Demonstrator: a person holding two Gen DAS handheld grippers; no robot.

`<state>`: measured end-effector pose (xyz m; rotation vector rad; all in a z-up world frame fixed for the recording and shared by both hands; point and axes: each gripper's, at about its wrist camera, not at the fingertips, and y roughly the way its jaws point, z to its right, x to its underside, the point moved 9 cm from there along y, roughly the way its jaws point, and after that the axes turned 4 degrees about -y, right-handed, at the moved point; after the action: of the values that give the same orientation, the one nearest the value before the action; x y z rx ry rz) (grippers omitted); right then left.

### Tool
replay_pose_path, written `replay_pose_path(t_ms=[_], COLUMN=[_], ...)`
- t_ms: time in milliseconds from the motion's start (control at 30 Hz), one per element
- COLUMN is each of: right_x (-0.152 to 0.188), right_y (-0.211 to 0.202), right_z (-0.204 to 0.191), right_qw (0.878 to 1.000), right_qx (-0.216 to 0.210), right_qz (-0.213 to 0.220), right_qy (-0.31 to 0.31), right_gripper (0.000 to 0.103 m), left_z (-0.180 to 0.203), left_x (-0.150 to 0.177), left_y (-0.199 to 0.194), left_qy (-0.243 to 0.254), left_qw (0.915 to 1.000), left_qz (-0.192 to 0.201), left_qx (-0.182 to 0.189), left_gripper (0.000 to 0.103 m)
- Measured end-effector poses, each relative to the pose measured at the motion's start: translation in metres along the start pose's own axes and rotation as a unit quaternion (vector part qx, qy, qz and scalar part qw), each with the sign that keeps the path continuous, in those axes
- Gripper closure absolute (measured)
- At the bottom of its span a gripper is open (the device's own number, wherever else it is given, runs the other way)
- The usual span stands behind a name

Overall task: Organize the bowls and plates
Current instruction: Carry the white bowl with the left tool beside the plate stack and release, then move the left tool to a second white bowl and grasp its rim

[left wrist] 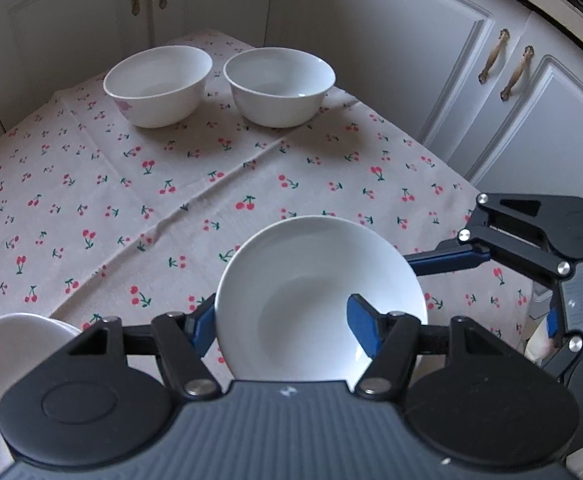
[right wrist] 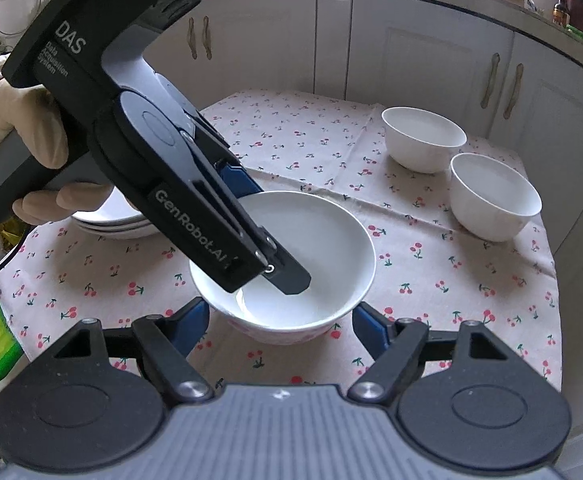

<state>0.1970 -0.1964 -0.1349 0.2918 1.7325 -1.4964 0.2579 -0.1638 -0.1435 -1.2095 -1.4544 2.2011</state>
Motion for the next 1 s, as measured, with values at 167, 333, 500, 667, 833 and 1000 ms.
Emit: replay_pose_path(t_ms=[167,333,500,667,833,1000], right_x=[0.002,0.003,0.009,-0.006,-0.025,-0.036], right_y=[-0.001,-0.008,-0.028,-0.041,-0.037,-0.024], right_z=[0.000,0.001,0.014,0.056,0.108,0.154], right_qw=[1.000,1.000,1.000,0.999,0.997,0.996], right_qx=[-0.010,-0.027,-0.027,0.026,0.066,0.084], right_qz=[0.003,0.005,0.008,0.027,0.037,0.036], right_qy=[0.004,0.005,-0.002,-0.003,0.005,-0.002], right_gripper=[0.019,0.012,0.011,0.011,0.011,0.011], left_z=[0.002,-0.001,-0.006,-0.012,-0.008,-0.005], left_x=[0.001,-0.001,-0.020,-0.069,-0.113,-0.137], left_y=[0.000,-0.010,-0.036,-0.041,-0.018,0.019], left_qy=[0.004,0.027,0.050,0.061,0.062,0.058], left_qw=[0.9999,0.9994,0.9973,0.9947,0.9951,0.9969], left_qz=[0.002,0.014,0.046,0.078,0.077,0.054], left_qx=[0.011,-0.016,-0.028,-0.027,-0.007,0.003], left_gripper=[0.026,0.018,0.013,0.012,0.012,0.012])
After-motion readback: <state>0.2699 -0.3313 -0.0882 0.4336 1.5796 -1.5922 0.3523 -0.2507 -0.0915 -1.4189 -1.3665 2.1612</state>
